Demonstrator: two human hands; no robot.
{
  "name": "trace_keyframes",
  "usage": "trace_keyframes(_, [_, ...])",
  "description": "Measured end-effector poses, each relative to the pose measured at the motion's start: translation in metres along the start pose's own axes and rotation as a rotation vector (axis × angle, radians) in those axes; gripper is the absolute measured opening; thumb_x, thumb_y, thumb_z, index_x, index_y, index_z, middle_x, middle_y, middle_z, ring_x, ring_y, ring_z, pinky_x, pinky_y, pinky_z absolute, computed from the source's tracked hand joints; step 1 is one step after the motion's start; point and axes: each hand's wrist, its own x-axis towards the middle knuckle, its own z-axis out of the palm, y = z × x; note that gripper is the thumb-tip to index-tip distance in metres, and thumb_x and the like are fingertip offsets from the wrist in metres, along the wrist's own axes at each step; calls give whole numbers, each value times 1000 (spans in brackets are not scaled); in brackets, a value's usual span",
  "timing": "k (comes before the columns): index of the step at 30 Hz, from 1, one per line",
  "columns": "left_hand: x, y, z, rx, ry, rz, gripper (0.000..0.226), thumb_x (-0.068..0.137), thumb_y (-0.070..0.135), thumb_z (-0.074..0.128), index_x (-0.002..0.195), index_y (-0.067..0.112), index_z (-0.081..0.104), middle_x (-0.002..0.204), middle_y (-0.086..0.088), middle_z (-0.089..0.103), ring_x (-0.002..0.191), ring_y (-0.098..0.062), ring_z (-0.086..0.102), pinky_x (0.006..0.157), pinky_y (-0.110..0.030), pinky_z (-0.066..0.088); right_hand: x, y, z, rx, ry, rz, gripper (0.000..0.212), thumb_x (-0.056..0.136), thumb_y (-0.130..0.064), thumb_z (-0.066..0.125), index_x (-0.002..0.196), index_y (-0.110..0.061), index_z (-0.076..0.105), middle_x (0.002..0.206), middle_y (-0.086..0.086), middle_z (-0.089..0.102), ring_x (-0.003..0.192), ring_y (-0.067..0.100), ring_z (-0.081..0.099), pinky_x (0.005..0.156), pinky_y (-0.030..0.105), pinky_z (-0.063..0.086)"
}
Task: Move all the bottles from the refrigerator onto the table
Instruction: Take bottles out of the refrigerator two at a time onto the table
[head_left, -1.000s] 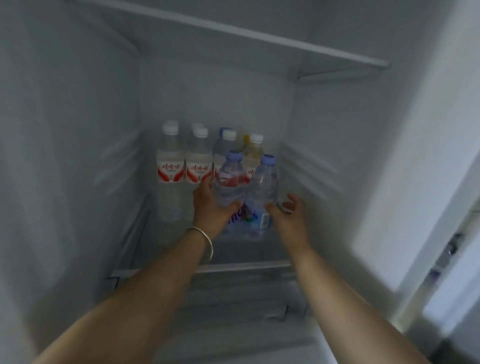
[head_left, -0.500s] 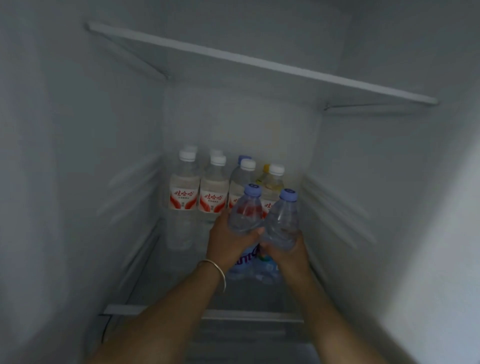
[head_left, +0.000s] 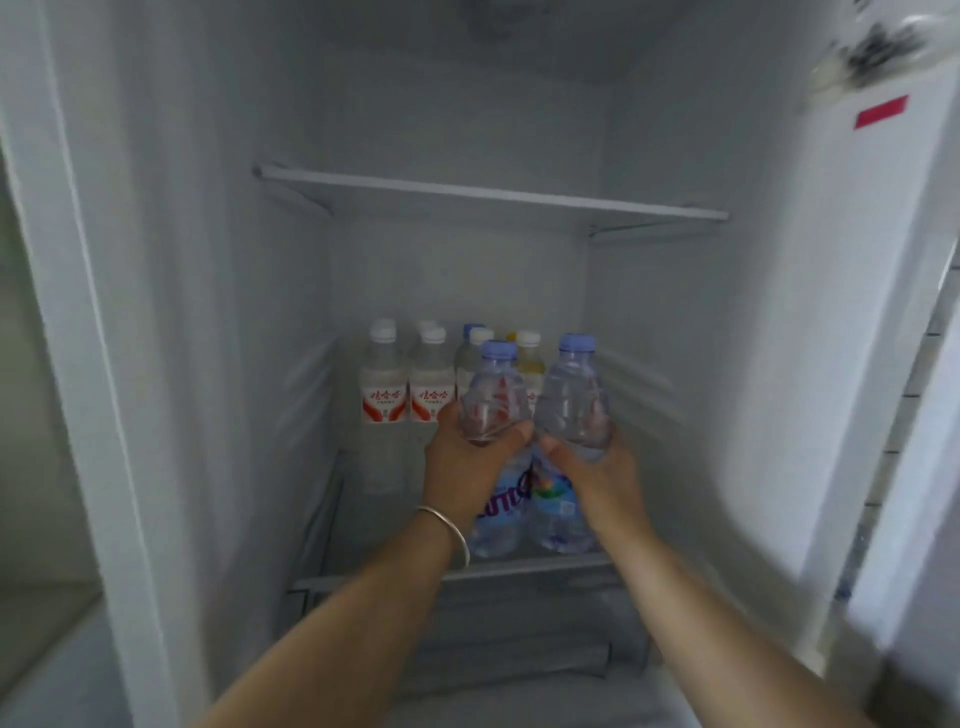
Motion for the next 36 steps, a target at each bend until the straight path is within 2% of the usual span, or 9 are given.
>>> trace_keyframes(3, [-38, 20, -11, -30, -69, -28, 47, 62, 40, 81, 101, 22, 64, 91, 6, 73, 80, -7, 70, 75, -25, 56, -45, -25, -10, -1, 96, -40, 23, 77, -10, 75, 97, -9, 62, 78, -6, 66, 58, -11, 63, 56, 7, 48])
trace_keyframes(7, [-104, 42, -19, -39, -146, -72, 47, 59, 44, 80, 96, 21, 63, 86, 10, 72, 78, -4, 69, 71, -21, 53, -119, -46, -29, -95, 269, 38, 40, 51, -45, 75, 83, -24, 65, 81, -2, 71, 78, 17, 70, 78, 35, 57])
trace_keyframes(9, [-141, 48, -21, -34, -211, -106, 47, 59, 44, 81, 94, 19, 61, 86, 8, 70, 78, -6, 67, 70, -22, 51, -163, -56, -44, -138, 329, 105, 56, 46, -51, 75, 91, -20, 66, 86, 2, 72, 80, 18, 70, 76, 34, 57])
trace_keyframes(14, [-237, 56, -25, -50, -380, -196, 38, 68, 35, 79, 95, 16, 60, 85, 7, 67, 74, -4, 62, 64, -17, 45, -267, -85, -89, -151, 428, 216, 12, 78, -22, 72, 83, -13, 66, 77, 6, 68, 57, 9, 66, 54, 20, 53])
trace_keyframes(17, [-280, 64, -19, -76, -465, -242, 40, 67, 36, 80, 96, 17, 60, 88, 4, 70, 76, -9, 66, 67, -22, 51, -319, -103, -117, -137, 490, 252, 7, 82, -17, 68, 77, -17, 63, 71, 4, 68, 52, 8, 66, 49, 19, 52])
trace_keyframes(20, [-316, 77, -7, -71, -574, -233, 48, 64, 45, 79, 99, 18, 61, 91, -1, 73, 78, -17, 70, 72, -33, 57, -368, -114, -144, -109, 522, 291, 6, 84, -17, 66, 79, -18, 63, 74, 6, 69, 60, 17, 69, 64, 30, 57])
trace_keyframes(24, [-375, 106, 16, -71, -645, -225, 43, 69, 43, 78, 99, 19, 58, 89, 2, 71, 75, -14, 69, 61, -22, 50, -428, -131, -191, -143, 587, 296, 10, 82, -17, 68, 73, -20, 64, 70, 1, 71, 66, 23, 68, 79, 41, 54])
trace_keyframes(29, [-464, 136, 75, -82, -753, -241, 47, 70, 48, 75, 103, 22, 56, 98, 1, 70, 84, -20, 69, 80, -35, 56, -516, -156, -273, -84, 652, 274, 16, 74, -26, 75, 81, -17, 64, 73, 3, 70, 68, 22, 70, 73, 39, 57])
trace_keyframes(36, [-628, 183, 176, -160, -853, -293, 51, 61, 51, 78, 95, 19, 58, 87, 2, 70, 77, -18, 69, 74, -35, 56, -649, -197, -426, -146, 835, 338, 52, 39, -46, 76, 80, -16, 65, 71, 4, 68, 68, 26, 65, 74, 40, 54])
